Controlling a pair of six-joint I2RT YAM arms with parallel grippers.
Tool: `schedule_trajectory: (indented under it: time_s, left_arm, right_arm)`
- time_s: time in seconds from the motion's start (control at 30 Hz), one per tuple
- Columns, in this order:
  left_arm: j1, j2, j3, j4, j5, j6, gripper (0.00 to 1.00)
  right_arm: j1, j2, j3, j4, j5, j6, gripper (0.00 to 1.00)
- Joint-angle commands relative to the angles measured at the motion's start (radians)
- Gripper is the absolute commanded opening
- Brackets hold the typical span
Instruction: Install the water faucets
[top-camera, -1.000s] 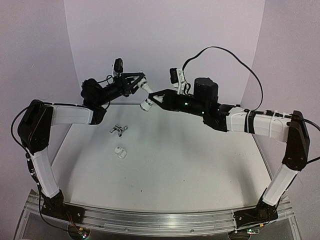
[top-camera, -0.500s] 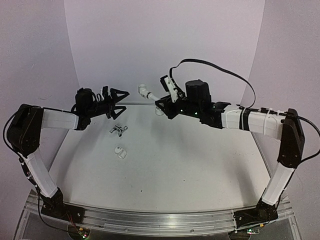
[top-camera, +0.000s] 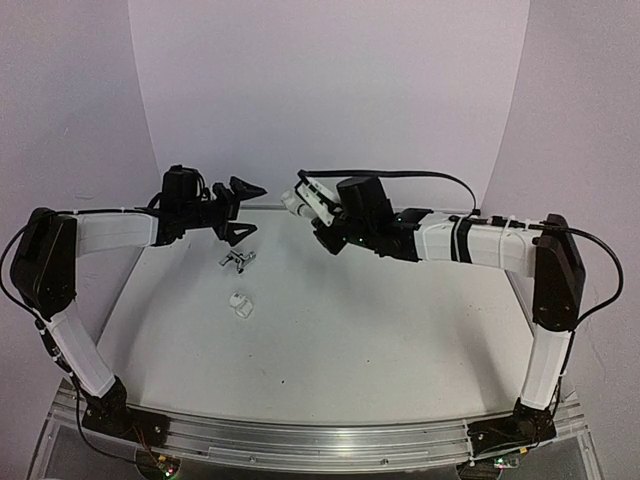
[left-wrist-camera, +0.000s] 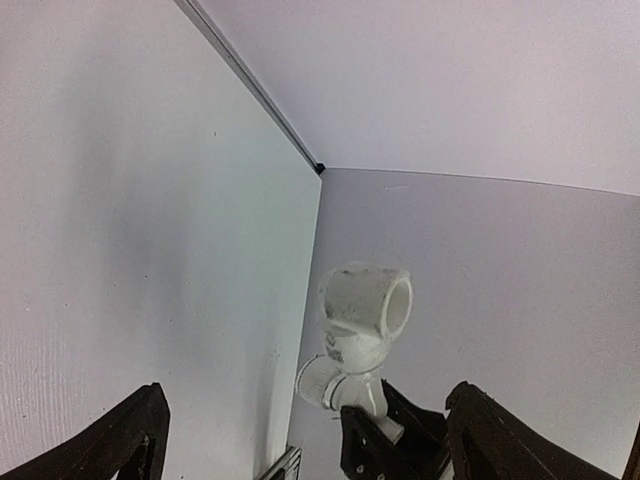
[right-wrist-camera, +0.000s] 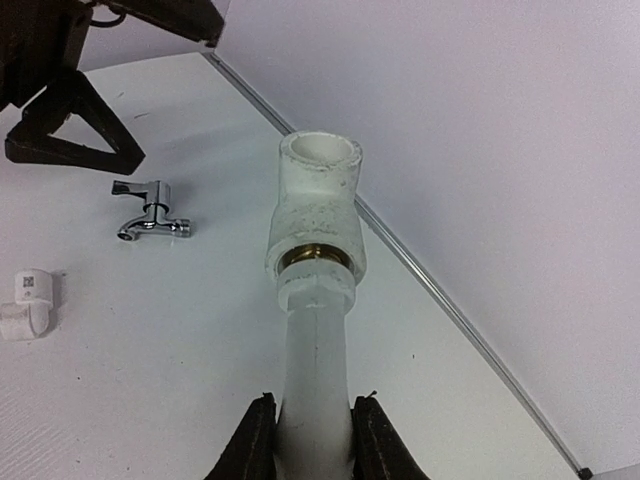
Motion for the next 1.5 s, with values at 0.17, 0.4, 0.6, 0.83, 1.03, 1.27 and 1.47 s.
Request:
schedule_trajectory:
  time_s: [0.17,0.4,0.6,0.83,1.03,1.27,1.47]
  left_arm:
    - [-0.134,0.039,0.152,-0.136,-0.217,0.004,1.0]
    - [-0.211,-0.002,0.144,-0.282,-0.398,0.027,1.0]
    - [-0.212,-0.026,0.206,-0.425,-0.493,0.098,1.0]
    - [-0.214,0.076,0.316,-0.45,-0.416,0.088,1.0]
    - [-0.224,0.136,0.364,-0.458,-0.402,0.124,0.99]
    - [-0.225,0.135,0.371,-0.465,-0.441,0.178,0.74]
    - [-0.225,0.126,0.385,-0.44,-0.424,0.206,0.45]
  right_arm:
    - [0.115,-0.042,-0.073,0.111,0.192,-0.122,0.0]
    - [0.132,-0.031,-0.04,0.112,0.224,-0.083,0.0]
    - [0.143,-0.064,-0.071,0.119,0.227,-0.12,0.0]
    - [0.15,-0.072,-0.09,0.138,0.209,-0.185,0.0]
    - [0.154,-0.043,-0.078,0.164,0.237,-0.194,0.0]
    - [0.154,-0.025,-0.061,0.167,0.241,-0.164,0.0]
    - [0.155,-0.044,-0.054,0.159,0.185,-0.053,0.0]
